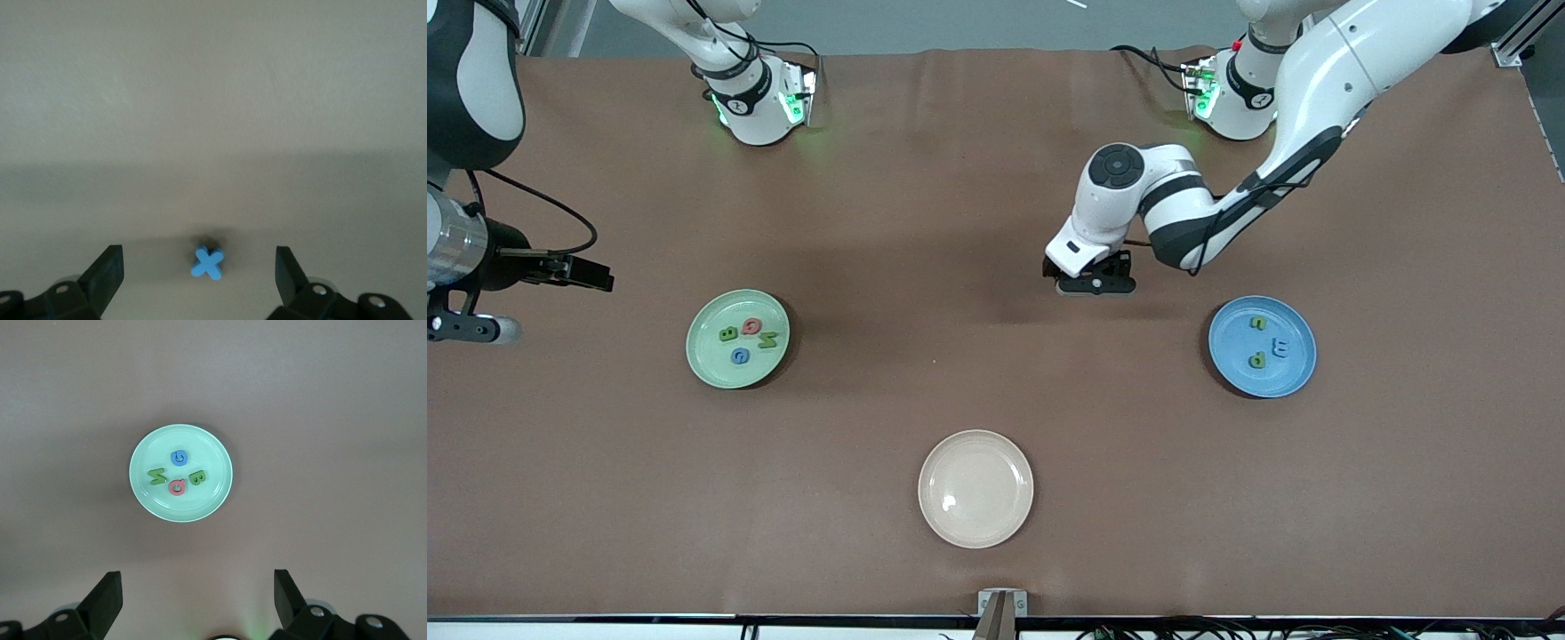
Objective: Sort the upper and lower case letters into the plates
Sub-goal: 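Move the left gripper over the blue x and lower it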
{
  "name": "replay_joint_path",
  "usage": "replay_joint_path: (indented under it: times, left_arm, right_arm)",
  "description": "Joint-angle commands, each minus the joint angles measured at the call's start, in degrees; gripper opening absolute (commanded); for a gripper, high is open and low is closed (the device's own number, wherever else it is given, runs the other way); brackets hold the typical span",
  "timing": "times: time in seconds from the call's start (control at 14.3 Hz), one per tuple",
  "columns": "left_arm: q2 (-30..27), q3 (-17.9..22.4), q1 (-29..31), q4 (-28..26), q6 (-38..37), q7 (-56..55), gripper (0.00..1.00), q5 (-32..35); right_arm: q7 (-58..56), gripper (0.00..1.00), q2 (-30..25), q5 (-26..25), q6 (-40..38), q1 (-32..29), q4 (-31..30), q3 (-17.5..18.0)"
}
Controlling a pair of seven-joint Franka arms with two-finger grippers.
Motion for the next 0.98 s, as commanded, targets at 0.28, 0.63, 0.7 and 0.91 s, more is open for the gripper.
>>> replay_joint_path:
  times: [0.28, 0.63, 0.7, 0.91]
  left_arm:
    - [1.5, 2.4, -1.6, -0.2, 0.7, -1.7, 1.0, 2.9]
    - [2.5, 6.3, -5.8, 0.1, 3.7, -2.2, 1.0, 2.9]
    - [2.5, 7.2, -6.9, 0.1, 4.1, -3.3, 1.0, 2.9]
    - [2.6, 8.1, -7.7, 0.0, 4.3, -3.7, 1.0, 2.9]
  right_arm:
    - [-3.0, 1.0, -5.5, 1.0, 3.2, -0.4, -5.8, 0.0]
    - [-3.0, 1.0, -12.0, 1.0, 6.1, 1.7, -13.0, -2.5]
    - [-3.0, 1.0, -13.3, 1.0, 6.2, 2.3, -14.1, -3.0]
    - [-3.0, 1.0, -16.4, 1.0, 6.9, 2.1, -17.1, -3.0]
